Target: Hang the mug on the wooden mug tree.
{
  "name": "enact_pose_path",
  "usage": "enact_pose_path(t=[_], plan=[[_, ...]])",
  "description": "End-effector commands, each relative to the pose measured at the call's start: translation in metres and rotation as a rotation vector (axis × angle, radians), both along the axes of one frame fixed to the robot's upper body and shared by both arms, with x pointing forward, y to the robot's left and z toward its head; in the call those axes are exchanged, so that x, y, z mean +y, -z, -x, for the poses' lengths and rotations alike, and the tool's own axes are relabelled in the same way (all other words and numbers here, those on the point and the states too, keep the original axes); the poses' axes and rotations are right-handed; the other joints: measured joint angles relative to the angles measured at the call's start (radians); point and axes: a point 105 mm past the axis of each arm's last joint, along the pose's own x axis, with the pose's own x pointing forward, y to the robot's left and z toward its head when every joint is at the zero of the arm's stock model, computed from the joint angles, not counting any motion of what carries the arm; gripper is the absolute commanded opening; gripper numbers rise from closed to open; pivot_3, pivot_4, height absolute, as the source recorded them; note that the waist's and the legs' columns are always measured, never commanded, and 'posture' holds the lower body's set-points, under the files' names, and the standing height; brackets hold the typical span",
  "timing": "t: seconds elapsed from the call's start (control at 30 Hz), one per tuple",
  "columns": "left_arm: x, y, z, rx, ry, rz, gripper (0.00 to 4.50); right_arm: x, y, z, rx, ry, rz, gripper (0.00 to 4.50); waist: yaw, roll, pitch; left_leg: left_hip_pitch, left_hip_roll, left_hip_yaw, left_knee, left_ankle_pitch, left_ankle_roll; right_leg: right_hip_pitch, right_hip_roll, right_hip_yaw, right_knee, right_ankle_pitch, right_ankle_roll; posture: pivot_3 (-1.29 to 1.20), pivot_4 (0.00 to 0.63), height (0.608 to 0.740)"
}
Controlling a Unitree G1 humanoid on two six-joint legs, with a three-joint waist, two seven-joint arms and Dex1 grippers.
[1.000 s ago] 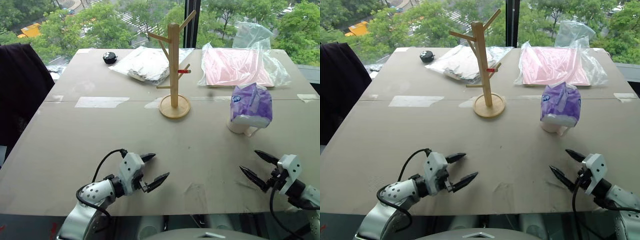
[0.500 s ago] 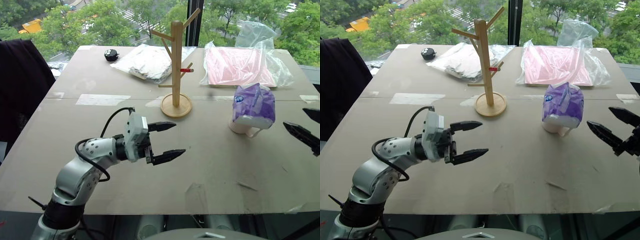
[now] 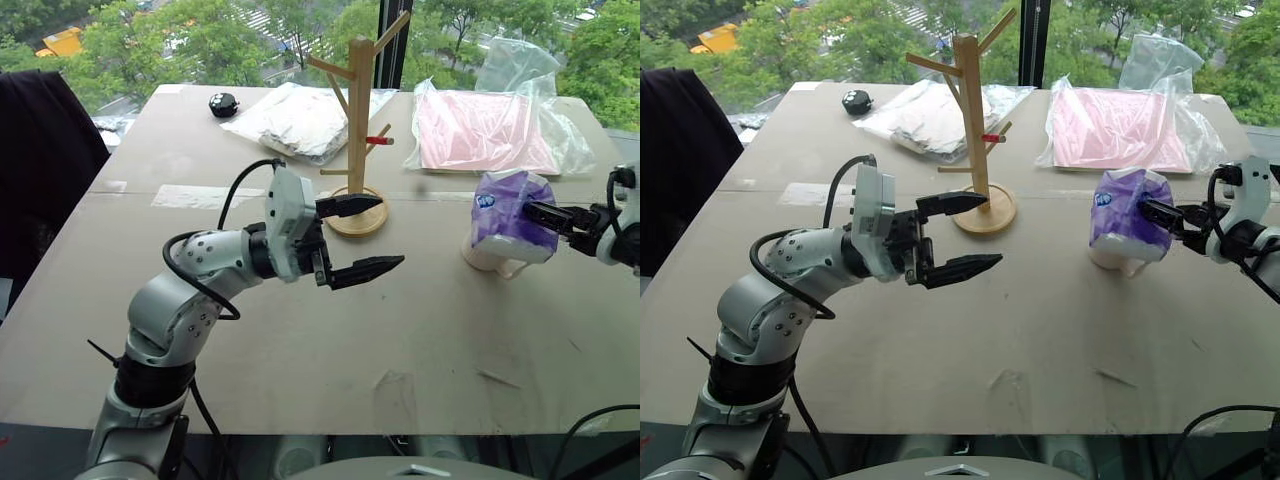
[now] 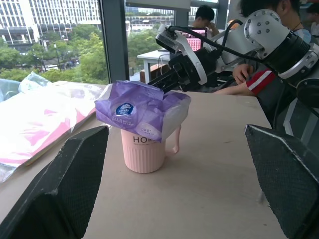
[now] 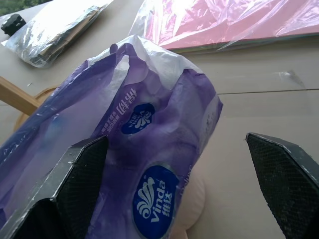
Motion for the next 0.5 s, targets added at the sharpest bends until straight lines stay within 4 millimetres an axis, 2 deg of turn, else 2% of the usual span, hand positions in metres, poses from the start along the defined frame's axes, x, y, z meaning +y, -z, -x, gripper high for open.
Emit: enact_pose_path(t=[0.03,0.1,0.23,0.27,0.37,0.5], plan=[[-0.002,-0.003,0.007,-0.027,0.015,-0.005,4.5,0.001,-0.005,0.0,0.011,-0.008,-0.022,4.24,0.001,0.0,0.0,0.0,0.0,0.0,0.0,0.0,0.0,0.0,0.0,0.0,0.0,0.0,0.0,0.0,0.15,0.74],[-0.003,-0.002,0.007,-0.028,0.014,-0.006,4.5,0.002,-0.003,-0.001,0.02,-0.008,-0.018,3.59,0.001,0.0,0.0,0.0,0.0,0.0,0.0,0.0,0.0,0.0,0.0,0.0,0.0,0.0,0.0,0.0,0.15,0.74],[-0.003,-0.001,0.007,-0.036,0.014,-0.02,4.5,0.003,-0.003,-0.001,0.021,-0.016,-0.023,1.77,0.0,0.0,0.0,0.001,0.0,0.0,0.001,0.0,0.0,0.0,0.0,0.001,0.001,0.0,0.0,0.0,0.15,0.74],[-0.004,-0.001,0.007,-0.038,0.016,-0.021,4.5,0.003,-0.005,-0.001,0.012,-0.014,-0.021,1.49,0.0,0.0,0.0,0.001,0.0,0.0,0.001,0.0,0.0,0.0,0.0,0.001,0.001,0.0,0.0,0.0,0.15,0.74],[-0.005,-0.001,0.007,-0.04,0.024,-0.019,4.5,0.0,-0.012,-0.001,-0.019,0.001,-0.021,0.07,-0.001,0.0,0.0,0.001,0.0,0.0,0.001,0.0,0.0,0.0,0.0,0.001,0.001,0.0,0.0,0.0,0.15,0.74],[-0.008,-0.001,0.008,-0.038,0.052,-0.021,4.5,0.0,-0.023,0.002,-0.061,0.005,-0.047,0.03,0.0,0.0,0.0,0.0,0.0,0.0,0.001,0.0,0.0,0.0,0.0,0.0,0.001,0.0,0.0,0.0,0.15,0.74]])
